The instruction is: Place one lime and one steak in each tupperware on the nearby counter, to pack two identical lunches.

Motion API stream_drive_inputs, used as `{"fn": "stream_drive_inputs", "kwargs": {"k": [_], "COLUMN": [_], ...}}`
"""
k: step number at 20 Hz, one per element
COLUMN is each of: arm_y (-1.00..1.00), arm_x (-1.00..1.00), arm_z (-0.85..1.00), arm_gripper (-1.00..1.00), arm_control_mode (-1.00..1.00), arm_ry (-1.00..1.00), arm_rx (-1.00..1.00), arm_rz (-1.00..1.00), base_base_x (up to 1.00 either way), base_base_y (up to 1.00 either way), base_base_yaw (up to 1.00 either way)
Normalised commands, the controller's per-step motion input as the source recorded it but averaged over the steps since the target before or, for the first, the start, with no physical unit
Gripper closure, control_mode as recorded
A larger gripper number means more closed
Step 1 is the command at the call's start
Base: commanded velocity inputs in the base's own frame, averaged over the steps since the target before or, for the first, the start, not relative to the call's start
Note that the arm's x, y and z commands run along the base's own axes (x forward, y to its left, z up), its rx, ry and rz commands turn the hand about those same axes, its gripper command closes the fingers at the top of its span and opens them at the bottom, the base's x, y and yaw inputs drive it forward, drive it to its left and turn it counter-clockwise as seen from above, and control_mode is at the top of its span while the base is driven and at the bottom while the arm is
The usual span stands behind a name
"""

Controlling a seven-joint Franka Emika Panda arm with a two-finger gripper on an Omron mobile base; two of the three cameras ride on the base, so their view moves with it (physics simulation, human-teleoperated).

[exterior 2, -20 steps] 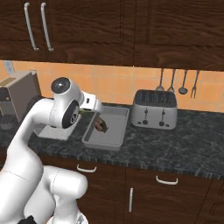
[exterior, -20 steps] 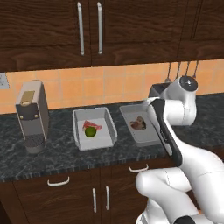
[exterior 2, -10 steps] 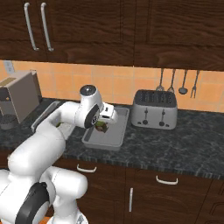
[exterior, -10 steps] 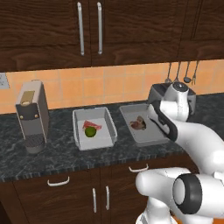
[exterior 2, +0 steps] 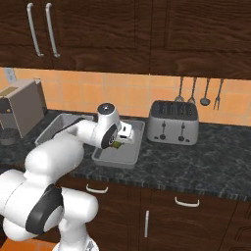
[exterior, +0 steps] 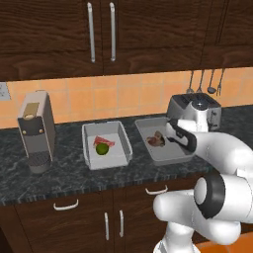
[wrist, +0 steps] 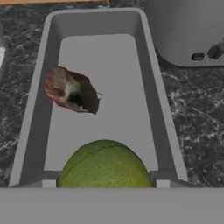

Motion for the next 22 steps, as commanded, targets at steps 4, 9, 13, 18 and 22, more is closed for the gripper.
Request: {"fn": "stream_drive_inputs", "kwargs": {"k": [4, 9, 13, 18, 22], "arm_y": [0.00, 0.00, 0.00, -0.05, 0.00], "arm_x": [0.40, 0.49, 0.48, 0.21, 0.13], "arm_z": [-0.37, -0.30, -0.38, -0.07, 0.00], "arm_gripper": [1.00, 1.00, 1.00, -1.00, -1.00], "arm_control_mode": [-1.00, -1.00, -1.00, -1.00, -1.00], "arm_ry": [0.01, 0.03, 0.02, 0.00, 0.00], "arm_rx": [0.00, 0.00, 0.00, 0.00, 0.00], "arm_rz": [0.00, 0.00, 0.00, 0.00, 0.00], "base_base_x": [0.00, 0.00, 0.00, 0.00, 0.00], "base_base_y": [0.00, 0.00, 0.00, 0.00, 0.00], "base_base_yaw": [0.00, 0.00, 0.00, 0.00, 0.00]}}
